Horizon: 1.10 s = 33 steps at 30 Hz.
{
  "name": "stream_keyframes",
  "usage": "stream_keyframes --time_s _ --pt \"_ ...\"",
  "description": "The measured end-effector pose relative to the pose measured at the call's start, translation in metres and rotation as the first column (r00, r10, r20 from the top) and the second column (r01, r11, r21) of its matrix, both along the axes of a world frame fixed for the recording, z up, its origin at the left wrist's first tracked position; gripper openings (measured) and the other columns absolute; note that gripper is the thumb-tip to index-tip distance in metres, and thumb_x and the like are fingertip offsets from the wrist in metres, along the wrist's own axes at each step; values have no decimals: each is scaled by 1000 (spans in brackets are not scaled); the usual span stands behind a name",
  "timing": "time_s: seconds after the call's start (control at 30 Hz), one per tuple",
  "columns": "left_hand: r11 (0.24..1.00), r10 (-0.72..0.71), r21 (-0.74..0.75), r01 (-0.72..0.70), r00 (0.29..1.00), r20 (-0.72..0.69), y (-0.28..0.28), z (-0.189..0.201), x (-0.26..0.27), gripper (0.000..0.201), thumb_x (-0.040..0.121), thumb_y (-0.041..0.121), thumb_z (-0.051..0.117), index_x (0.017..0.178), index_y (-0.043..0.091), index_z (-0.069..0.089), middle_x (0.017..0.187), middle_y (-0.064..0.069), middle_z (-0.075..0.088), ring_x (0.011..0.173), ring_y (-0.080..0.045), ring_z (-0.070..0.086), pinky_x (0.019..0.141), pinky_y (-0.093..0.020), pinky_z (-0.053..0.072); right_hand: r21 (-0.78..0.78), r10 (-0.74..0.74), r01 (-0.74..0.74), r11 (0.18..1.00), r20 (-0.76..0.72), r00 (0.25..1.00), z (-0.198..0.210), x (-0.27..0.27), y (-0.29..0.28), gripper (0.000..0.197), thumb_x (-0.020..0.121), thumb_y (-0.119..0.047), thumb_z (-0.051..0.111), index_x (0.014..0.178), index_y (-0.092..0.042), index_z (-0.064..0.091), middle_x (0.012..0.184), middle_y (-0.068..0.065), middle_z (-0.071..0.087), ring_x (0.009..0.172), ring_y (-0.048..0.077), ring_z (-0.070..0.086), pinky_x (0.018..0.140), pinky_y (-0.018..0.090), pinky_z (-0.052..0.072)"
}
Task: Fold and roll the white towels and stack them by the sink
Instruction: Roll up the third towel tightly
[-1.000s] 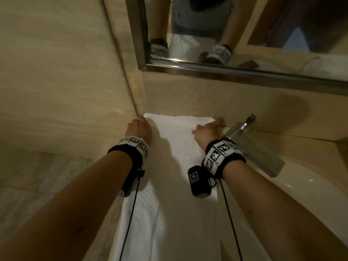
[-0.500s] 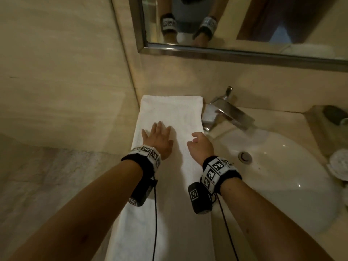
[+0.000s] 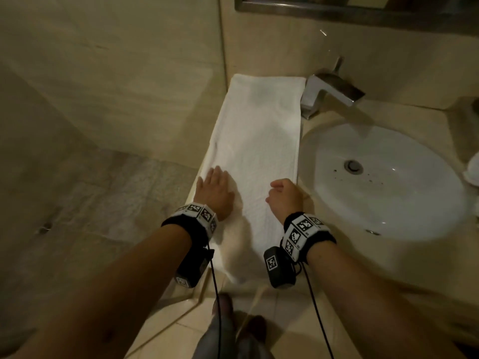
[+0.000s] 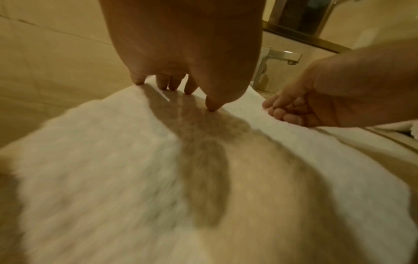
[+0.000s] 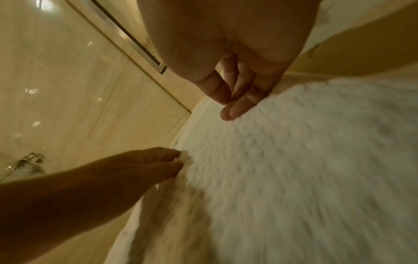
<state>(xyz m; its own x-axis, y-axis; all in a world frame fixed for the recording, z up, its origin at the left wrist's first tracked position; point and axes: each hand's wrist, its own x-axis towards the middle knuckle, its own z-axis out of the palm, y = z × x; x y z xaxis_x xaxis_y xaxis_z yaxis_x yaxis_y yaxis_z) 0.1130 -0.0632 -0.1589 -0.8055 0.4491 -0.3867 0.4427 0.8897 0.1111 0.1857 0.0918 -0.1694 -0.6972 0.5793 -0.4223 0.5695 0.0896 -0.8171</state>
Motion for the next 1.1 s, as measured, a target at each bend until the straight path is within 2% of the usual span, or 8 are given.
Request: stream_keyframes --time_s 0.2,0.33,0.43,0.5,0.63,0.8,0.93,1.1 --pt "961 187 213 -176 982 -29 -40 1 41 58 97 18 39 147 -3 16 155 -20 12 143 -34 16 115 -43 24 25 -136 137 990 -32 990 -6 54 -26 17 92 -9 48 90 -21 59 96 6 65 86 26 67 78 40 57" --pt "942 302 193 -275 945 -123 -68 -12 67 50 93 27 38 116 -16 48 116 -32 50 106 -44 46 92 -49 40 133 -292 294 947 -34 956 -11 92 -39 20 91 -18 46 75 -24 57 79 4 64 79 29 65 72 43 57" --pt "935 313 202 -292 946 -80 -89 -32 75 59 82 30 19 105 -11 54 103 -27 53 93 -39 48 80 -46 42 257 -392 368 894 46 919 -15 118 -46 20 92 -11 39 84 -12 57 74 2 54 77 26 55 66 35 47" --pt "899 361 282 -334 931 -50 -95 -28 91 42 75 14 31 99 -12 54 98 -27 52 88 -42 50 74 -45 43 282 -411 361 889 140 901 -25 136 -55 21 93 -12 40 90 -7 59 80 7 55 77 25 52 68 35 46" --pt "696 444 461 -551 834 327 -103 -34 113 68 82 7 62 138 -6 25 132 -17 44 123 -34 45 96 -34 39 151 -308 282 948 196 931 -48 152 -69 26 96 -27 48 114 -12 57 102 9 61 92 27 56 77 28 40" --pt "572 393 489 -659 743 542 -107 -60 104 93 67 18 78 144 12 27 130 -3 52 115 -24 53 94 -42 49 -35 -157 163 986 137 978 -68 159 -70 30 90 -13 58 120 -17 58 106 -3 60 90 17 54 74 23 38" --pt "593 425 438 -676 725 542 -123 -75 110 62 65 10 80 122 10 59 119 -8 64 109 -29 60 89 -40 50 -84 -138 148 985 117 984 -85 171 -71 42 77 -5 73 113 -15 54 101 -3 61 90 17 58 74 27 44" --pt "633 407 393 -667 719 564 -140 -85 127 75 67 11 82 133 7 46 126 -6 56 116 -27 53 89 -35 44 -144 -82 105 984 152 985 -100 188 -80 59 74 6 72 127 -8 50 119 8 61 107 26 58 91 40 51"
